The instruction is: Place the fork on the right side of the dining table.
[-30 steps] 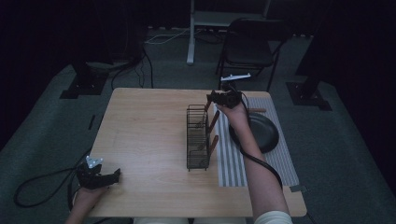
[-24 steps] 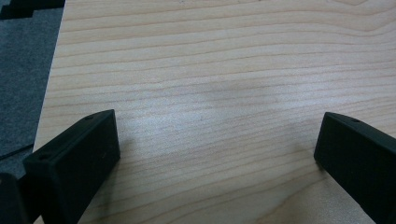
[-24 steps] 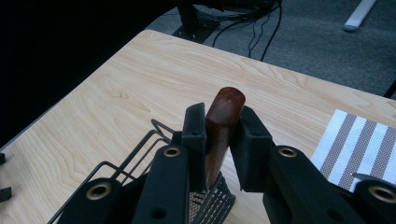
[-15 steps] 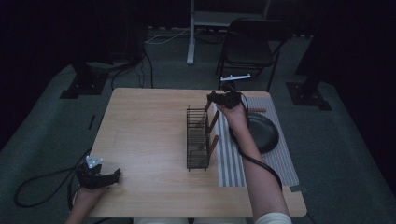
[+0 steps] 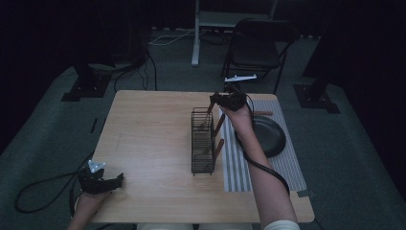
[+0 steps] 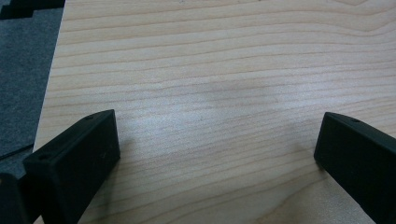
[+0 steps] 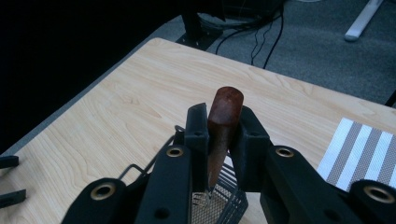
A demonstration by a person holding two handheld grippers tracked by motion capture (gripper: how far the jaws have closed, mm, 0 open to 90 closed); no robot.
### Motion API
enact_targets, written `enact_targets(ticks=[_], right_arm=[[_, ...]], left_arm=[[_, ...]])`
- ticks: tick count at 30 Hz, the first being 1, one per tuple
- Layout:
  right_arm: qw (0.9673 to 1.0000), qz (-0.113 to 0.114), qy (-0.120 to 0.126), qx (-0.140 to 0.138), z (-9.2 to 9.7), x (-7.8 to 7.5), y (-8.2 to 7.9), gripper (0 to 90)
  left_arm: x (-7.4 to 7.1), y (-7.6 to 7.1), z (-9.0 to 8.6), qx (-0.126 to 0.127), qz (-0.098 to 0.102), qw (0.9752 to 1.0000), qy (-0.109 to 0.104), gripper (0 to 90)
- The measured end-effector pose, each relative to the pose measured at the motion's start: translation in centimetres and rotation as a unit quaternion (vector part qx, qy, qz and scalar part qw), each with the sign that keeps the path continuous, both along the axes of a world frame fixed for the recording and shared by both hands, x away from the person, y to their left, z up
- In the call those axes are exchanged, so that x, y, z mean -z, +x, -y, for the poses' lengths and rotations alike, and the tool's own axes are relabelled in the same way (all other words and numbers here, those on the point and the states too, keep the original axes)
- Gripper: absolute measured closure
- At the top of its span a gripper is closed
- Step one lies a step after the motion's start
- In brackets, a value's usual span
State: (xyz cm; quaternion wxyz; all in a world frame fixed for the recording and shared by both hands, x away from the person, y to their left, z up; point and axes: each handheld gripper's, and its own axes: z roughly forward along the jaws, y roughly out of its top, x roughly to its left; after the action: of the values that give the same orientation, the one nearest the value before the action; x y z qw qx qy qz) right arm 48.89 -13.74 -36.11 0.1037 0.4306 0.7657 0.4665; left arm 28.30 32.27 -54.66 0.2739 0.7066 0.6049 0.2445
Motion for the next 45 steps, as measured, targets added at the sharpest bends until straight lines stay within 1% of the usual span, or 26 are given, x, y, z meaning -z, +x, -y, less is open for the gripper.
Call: enact_targets(ticks=[2,5,13,17,22,24,26,36,40,45], right_arm=[[1.0,0.005,0.001,-0.001,0.0,-0.4,-0.1,78.5],[1.0,0.007,0.005,-0.001,0.1,-0.8,-0.3,78.5],[0.9996,0.024,0.015,0.002,0.8,-3.0,-1.1,78.6],[0.9993,0.03,0.022,0.003,1.0,-3.7,-1.4,78.6],[0.9989,0.04,0.022,0.004,1.4,-4.7,-1.9,78.6],[0.9986,0.045,0.028,0.007,1.6,-5.1,-2.2,78.7],[0.9983,0.047,0.035,0.009,2.0,-5.5,-2.3,78.7],[0.9968,0.064,0.042,0.024,3.7,-7.3,-3.4,78.7],[0.9959,0.072,0.042,0.035,4.8,-8.0,-3.8,78.7],[0.9951,0.071,0.047,0.049,6.4,-8.2,-4.4,78.8]], left_arm=[[0.0,0.0,0.0,0.0,0.0,1.0,0.0,0.1],[0.0,0.0,0.0,0.0,0.0,1.0,0.0,0.1],[0.0,0.0,0.0,0.0,0.0,1.0,0.0,0.1],[0.0,0.0,0.0,0.0,0.0,1.0,0.0,0.1],[0.0,0.0,0.0,0.0,0.0,1.0,0.0,0.0],[0.0,0.0,0.0,0.0,0.0,1.0,0.0,0.0],[0.0,0.0,0.0,-0.001,0.001,1.0,-0.001,0.1],[0.0,0.0,0.0,-0.001,0.001,1.0,-0.001,0.0],[0.0,0.0,0.0,-0.001,0.001,1.0,-0.001,0.0],[0.0,0.0,0.0,-0.001,0.001,1.0,-0.001,0.0]])
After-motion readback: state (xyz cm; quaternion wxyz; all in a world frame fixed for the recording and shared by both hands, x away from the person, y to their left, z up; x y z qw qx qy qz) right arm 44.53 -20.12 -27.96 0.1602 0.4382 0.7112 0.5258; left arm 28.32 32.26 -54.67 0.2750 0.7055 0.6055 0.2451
